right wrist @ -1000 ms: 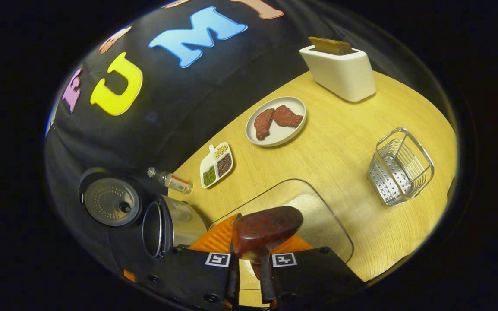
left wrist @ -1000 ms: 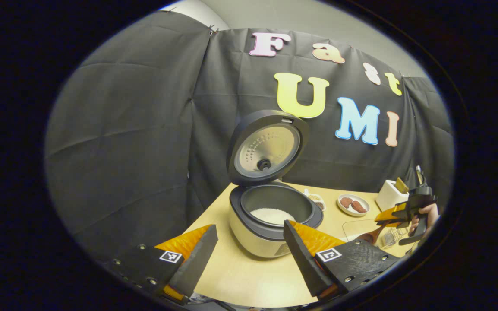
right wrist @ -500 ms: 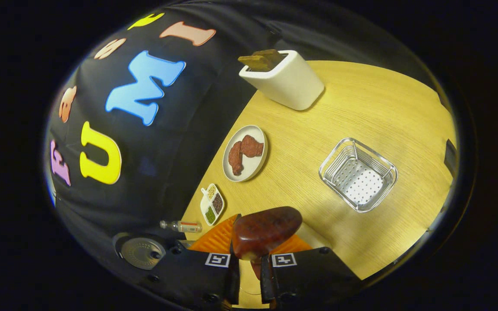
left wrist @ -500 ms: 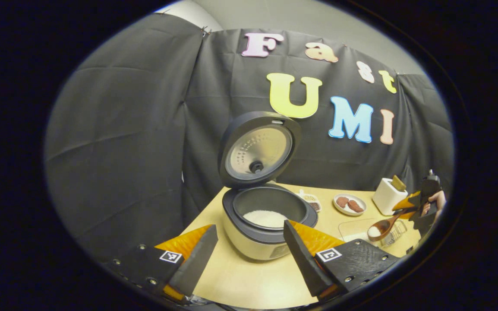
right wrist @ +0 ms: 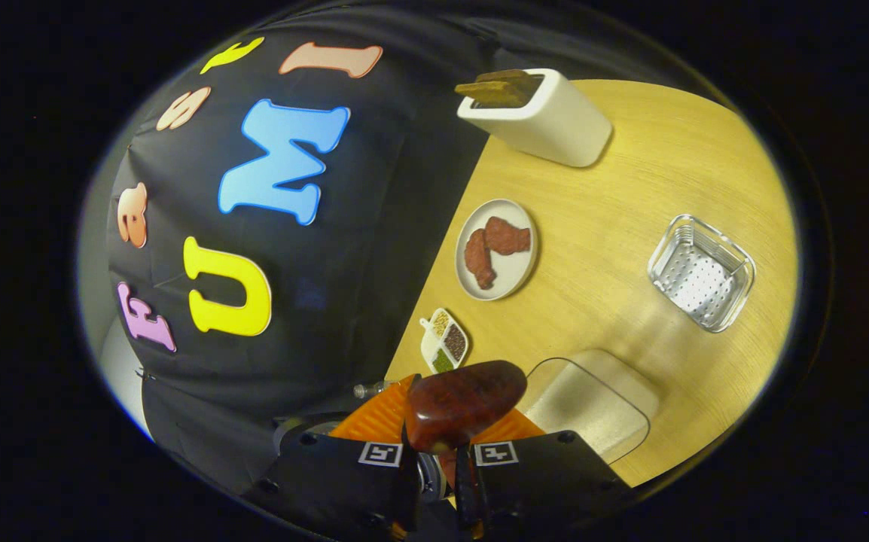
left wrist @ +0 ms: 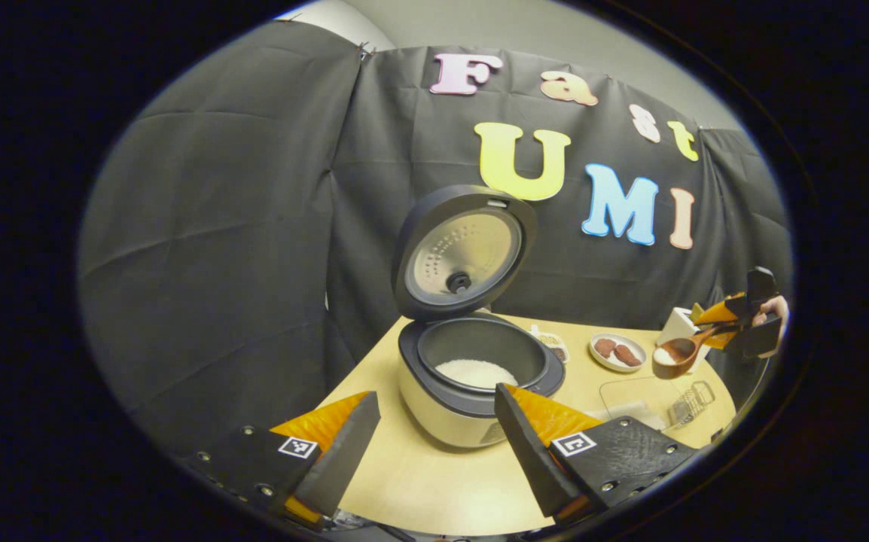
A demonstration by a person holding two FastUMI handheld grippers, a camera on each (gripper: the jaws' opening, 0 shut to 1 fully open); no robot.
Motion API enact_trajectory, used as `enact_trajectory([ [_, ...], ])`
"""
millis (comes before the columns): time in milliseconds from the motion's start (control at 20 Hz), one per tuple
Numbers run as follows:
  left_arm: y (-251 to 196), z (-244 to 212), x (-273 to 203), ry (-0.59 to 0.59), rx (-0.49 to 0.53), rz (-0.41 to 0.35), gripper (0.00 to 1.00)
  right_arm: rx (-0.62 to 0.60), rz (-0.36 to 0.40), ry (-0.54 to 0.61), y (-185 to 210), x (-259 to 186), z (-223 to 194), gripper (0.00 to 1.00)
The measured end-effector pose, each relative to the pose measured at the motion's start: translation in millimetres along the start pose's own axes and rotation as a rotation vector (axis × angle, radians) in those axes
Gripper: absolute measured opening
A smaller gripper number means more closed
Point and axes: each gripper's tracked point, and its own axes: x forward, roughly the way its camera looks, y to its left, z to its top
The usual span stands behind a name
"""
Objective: Close the left gripper, press the button to open the rice cooker; take a wooden spoon from the chopstick holder with the right hand, scoop a spoonful of rice and pour it into the rice cooker, then put the wooden spoon back into the chopstick holder.
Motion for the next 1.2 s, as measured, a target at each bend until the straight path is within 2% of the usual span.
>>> enact_trajectory([
  [150, 13, -2, -1, -0.001, -0.016, 0.025, 0.96, -0.043, 0.047, 0.044, 39, 12, -17, 0.21],
  [200, 18, -4, -3, 0.0, -0.022, 0.034, 0.96, -0.045, 0.069, 0.061, 54, 14, -23, 0.17],
  [300, 28, -9, -3, 0.007, -0.033, 0.055, 0.96, -0.05, 0.109, 0.097, 80, 25, -37, 0.21],
  [400, 37, -11, -6, 0.014, -0.046, 0.074, 0.97, -0.069, 0.122, 0.127, 97, 41, -49, 0.17],
  [450, 42, -10, -7, 0.011, -0.053, 0.082, 0.97, -0.082, 0.127, 0.135, 107, 48, -54, 0.2],
  [650, 62, -12, -5, 0.015, -0.067, 0.121, 0.96, -0.099, 0.164, 0.193, 141, 72, -83, 0.2],
  [900, 79, -15, 1, 0.024, -0.083, 0.16, 0.97, -0.13, 0.157, 0.267, 157, 115, -124, 0.2],
  [950, 82, -17, 1, 0.028, -0.085, 0.167, 0.97, -0.143, 0.153, 0.278, 160, 124, -133, 0.25],
  [1000, 85, -20, 1, 0.033, -0.088, 0.171, 0.97, -0.159, 0.15, 0.289, 160, 131, -141, 0.21],
  [1100, 87, -23, 6, 0.046, -0.092, 0.178, 0.97, -0.206, 0.139, 0.307, 162, 140, -156, 0.2],
  [1200, 88, -25, 10, 0.057, -0.092, 0.182, 0.96, -0.303, 0.128, 0.311, 159, 152, -170, 0.2],
])
